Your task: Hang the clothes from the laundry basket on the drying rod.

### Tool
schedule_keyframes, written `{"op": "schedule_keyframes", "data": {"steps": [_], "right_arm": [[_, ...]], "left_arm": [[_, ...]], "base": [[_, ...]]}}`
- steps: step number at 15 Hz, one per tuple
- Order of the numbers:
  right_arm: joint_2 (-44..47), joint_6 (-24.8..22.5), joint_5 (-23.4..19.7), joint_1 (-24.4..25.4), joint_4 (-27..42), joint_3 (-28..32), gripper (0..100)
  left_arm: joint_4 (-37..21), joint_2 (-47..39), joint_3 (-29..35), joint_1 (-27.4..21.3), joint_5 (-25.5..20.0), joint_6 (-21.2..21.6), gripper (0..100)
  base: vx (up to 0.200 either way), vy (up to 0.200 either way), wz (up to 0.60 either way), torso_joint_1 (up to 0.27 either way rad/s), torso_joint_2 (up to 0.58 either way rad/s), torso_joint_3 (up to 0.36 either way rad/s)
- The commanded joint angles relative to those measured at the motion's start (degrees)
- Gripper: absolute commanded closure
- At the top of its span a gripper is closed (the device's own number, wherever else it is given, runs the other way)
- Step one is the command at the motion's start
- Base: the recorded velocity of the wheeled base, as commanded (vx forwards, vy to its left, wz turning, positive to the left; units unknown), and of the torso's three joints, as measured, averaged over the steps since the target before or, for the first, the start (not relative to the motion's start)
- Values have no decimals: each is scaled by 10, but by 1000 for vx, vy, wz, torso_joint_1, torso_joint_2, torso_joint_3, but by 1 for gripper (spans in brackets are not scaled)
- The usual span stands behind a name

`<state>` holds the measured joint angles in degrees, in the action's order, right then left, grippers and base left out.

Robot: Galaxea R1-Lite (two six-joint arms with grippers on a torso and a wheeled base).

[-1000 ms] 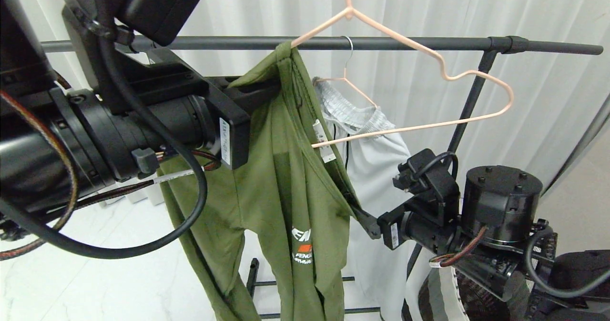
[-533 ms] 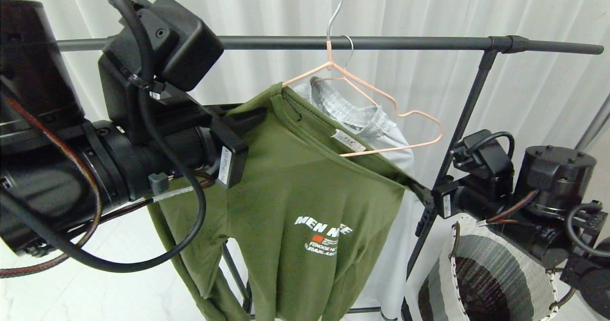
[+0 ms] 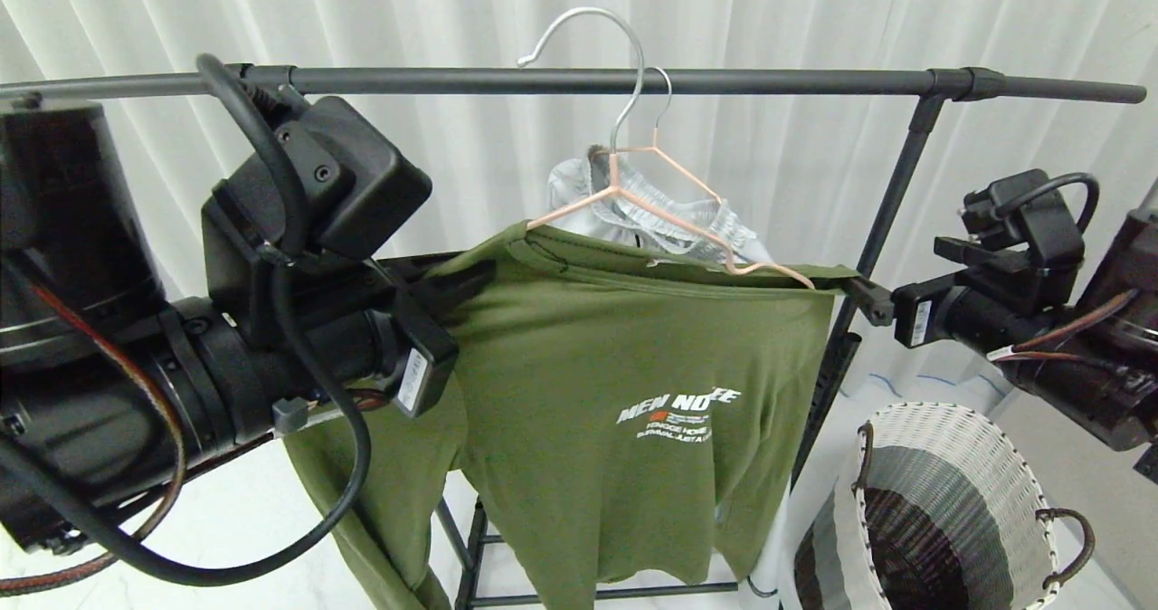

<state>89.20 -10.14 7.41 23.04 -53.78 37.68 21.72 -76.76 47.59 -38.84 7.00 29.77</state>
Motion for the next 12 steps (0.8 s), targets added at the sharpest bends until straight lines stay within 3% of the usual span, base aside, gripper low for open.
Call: {"op": "schedule_keyframes", "data": {"steps": [1, 4, 7, 12], "right_arm": [[-40, 0, -13, 3, 7, 12, 0], [-114, -1, -36, 41, 78, 8, 0], [-184, -10, -67, 93, 179, 0, 0], [-212, -20, -181, 92, 304, 38, 0]], "left_arm": [[-1, -1, -13, 8, 1, 9, 100], [0, -11, -10, 13, 5, 4, 100], [40, -18, -12, 7, 3, -23, 100], [57, -15, -15, -8, -1, -37, 100]], "base": [[0, 0, 0, 0, 0, 0], [0, 0, 0, 0, 0, 0], [0, 0, 0, 0, 0, 0], [0, 0, 0, 0, 0, 0]]}}
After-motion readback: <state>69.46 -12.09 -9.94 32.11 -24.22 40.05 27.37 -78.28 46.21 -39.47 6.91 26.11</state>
